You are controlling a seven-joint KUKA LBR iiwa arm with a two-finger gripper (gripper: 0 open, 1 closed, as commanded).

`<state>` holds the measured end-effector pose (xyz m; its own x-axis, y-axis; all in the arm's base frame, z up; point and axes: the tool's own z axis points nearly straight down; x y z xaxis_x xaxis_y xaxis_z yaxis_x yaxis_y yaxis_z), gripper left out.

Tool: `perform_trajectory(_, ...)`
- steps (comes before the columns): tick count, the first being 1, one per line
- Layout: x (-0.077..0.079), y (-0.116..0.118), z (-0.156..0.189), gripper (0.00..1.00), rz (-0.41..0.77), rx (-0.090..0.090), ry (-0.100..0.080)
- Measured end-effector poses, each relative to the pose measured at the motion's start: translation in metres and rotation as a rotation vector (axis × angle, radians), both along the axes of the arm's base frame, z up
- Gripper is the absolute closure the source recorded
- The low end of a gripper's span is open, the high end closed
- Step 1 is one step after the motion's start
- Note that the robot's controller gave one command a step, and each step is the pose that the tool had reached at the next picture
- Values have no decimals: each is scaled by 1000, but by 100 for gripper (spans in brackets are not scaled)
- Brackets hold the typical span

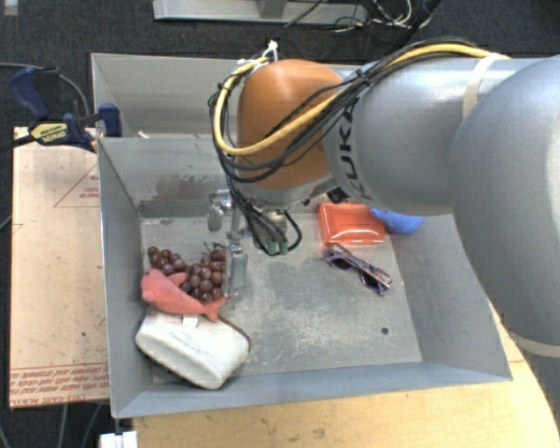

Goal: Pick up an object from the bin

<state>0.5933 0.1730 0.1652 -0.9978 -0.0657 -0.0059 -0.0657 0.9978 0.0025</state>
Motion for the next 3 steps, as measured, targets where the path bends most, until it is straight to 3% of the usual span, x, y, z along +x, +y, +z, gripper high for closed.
perform_trajectory(1,-36,16,-43,0,-18,0,1)
perform_trajectory(2,-27,10,-77,100,-176,7,-6)
perform_trajectory(3,-27,10,-77,100,-176,7,-6)
